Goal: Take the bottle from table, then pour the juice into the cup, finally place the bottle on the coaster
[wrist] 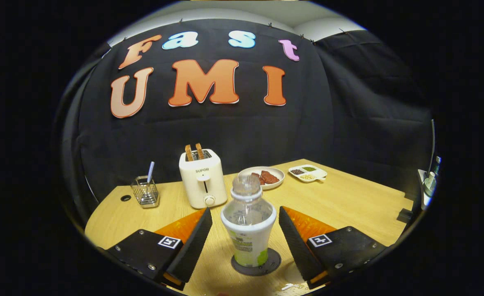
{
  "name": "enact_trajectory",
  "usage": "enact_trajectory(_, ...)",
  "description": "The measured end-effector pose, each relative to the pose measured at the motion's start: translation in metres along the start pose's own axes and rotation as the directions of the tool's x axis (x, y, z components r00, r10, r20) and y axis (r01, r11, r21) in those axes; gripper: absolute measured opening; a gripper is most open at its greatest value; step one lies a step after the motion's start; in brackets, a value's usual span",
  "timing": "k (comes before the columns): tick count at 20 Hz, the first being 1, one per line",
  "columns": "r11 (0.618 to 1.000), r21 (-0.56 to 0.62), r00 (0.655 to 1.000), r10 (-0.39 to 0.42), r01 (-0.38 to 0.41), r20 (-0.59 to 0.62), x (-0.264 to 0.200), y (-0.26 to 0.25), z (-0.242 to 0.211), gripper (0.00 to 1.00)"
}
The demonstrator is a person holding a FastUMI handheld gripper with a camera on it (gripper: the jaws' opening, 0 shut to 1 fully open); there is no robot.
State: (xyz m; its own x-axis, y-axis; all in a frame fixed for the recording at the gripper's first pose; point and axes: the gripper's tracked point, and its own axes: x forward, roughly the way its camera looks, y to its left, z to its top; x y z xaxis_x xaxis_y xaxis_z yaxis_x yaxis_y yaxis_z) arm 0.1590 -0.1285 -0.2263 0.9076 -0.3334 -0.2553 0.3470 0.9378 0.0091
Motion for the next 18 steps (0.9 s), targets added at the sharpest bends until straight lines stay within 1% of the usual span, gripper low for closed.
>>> enact_trajectory(2,1.000,0.002,0.998,0.014,-0.014,0.054,-0.023,0.010,0.038,0.97)
enact_trajectory(4,0.999,0.006,0.993,0.047,-0.048,0.108,-0.049,0.026,0.071,0.97)
enact_trajectory(6,0.992,0.036,0.982,0.113,-0.120,0.153,-0.080,0.051,0.097,0.97)
enact_trajectory(8,0.976,0.054,0.963,0.196,-0.210,0.187,-0.114,0.078,0.115,0.97)
enact_trajectory(11,0.955,0.053,0.936,0.274,-0.293,0.222,-0.161,0.107,0.131,0.97)
enact_trajectory(13,0.941,0.024,0.913,0.321,-0.338,0.251,-0.188,0.123,0.137,0.96)
enact_trajectory(16,0.926,-0.024,0.892,0.369,-0.376,0.260,-0.209,0.137,0.138,0.96)
enact_trajectory(18,0.922,-0.031,0.889,0.382,-0.387,0.253,-0.215,0.140,0.137,0.97)
